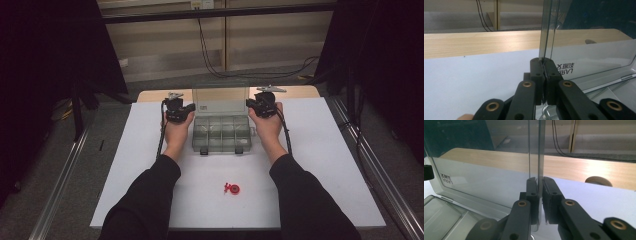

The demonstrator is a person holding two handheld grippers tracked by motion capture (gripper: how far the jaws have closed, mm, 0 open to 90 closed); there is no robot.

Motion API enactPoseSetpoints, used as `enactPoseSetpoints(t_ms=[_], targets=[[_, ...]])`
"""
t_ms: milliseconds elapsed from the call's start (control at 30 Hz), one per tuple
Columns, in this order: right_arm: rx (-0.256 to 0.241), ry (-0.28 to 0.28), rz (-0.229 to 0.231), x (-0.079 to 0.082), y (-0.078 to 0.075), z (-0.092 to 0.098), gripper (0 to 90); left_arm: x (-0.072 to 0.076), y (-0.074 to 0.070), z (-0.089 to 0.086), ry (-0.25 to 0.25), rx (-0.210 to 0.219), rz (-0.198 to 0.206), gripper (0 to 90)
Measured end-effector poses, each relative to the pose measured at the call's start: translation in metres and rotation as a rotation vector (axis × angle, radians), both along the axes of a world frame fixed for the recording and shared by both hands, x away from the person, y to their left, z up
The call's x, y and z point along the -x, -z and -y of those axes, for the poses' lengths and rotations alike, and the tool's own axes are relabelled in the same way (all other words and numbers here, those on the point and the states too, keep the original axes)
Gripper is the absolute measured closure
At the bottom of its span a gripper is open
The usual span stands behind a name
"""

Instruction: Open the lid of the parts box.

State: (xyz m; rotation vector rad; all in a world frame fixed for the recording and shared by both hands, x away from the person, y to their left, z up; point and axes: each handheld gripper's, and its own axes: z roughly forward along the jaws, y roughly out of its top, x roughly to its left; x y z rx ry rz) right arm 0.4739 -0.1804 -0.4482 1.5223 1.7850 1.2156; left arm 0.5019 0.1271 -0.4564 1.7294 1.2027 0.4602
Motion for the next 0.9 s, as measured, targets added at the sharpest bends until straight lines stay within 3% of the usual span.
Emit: enactPoseSetpoints(t_ms=[100, 200, 267, 367, 600, 767, 833, 867, 900], targets=[[-0.026, 0.001, -0.018, -0.002, 0.003, 0.002, 86.2, -0.002, 0.0, 0.0, 0.004, 0.005, -0.009, 88.3], [-0.01, 0.001, -0.023, -0.003, 0.003, 0.002, 86.8, -0.003, -0.001, 0.001, 0.003, 0.016, -0.022, 88.5], [-0.014, 0.007, -0.036, -0.005, 0.003, 0.002, 87.2, -0.004, -0.003, -0.001, 0.01, -0.003, -0.034, 88.7], [-0.016, -0.006, -0.066, -0.01, 0.001, 0.004, 87.5, -0.004, -0.004, -0.002, 0.017, 0.002, -0.059, 88.9], [-0.022, -0.034, -0.089, -0.014, 0.0, 0.007, 87.9, -0.004, -0.005, -0.003, 0.012, 0.001, -0.082, 88.8], [-0.034, -0.038, -0.122, -0.019, -0.001, 0.007, 87.2, -0.01, -0.003, -0.003, 0.003, 0.033, -0.113, 88.8], [-0.047, -0.033, -0.126, -0.02, 0.001, 0.008, 87.0, -0.012, -0.002, -0.004, 0.007, 0.023, -0.119, 88.6], [-0.049, -0.035, -0.124, -0.021, 0.001, 0.008, 86.9, -0.013, -0.002, -0.003, 0.005, 0.049, -0.126, 88.6], [-0.052, -0.034, -0.124, -0.021, 0.002, 0.008, 86.8, -0.015, -0.002, -0.004, 0.012, 0.031, -0.129, 88.6]])
